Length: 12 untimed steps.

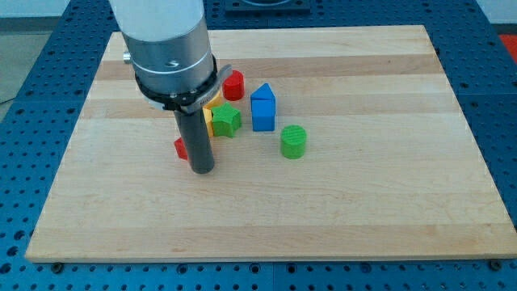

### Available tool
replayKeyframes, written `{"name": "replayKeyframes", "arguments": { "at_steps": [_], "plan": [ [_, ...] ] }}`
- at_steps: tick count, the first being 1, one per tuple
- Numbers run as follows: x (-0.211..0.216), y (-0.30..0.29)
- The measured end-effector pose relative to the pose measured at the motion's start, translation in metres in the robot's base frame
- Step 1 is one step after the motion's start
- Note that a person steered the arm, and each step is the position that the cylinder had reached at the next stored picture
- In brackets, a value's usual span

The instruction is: Move the green circle closer to the blue cube

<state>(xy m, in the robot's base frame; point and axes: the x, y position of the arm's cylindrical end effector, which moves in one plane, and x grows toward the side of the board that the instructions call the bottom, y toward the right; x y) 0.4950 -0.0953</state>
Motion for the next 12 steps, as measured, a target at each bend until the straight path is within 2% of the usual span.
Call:
{"name": "replayKeyframes", "arguments": {
  "at_steps": [2, 4, 6, 7, 8, 10, 11, 12],
  "plan": [
    [-0.020, 0.009],
    [-0.004, 0.074],
    [0.035, 0.120],
    [0.010, 0.146],
    [-0.015, 0.148],
    [-0.016, 0.147],
    [-0.018, 0.200],
    [-0.031, 0.203]
  ]
}}
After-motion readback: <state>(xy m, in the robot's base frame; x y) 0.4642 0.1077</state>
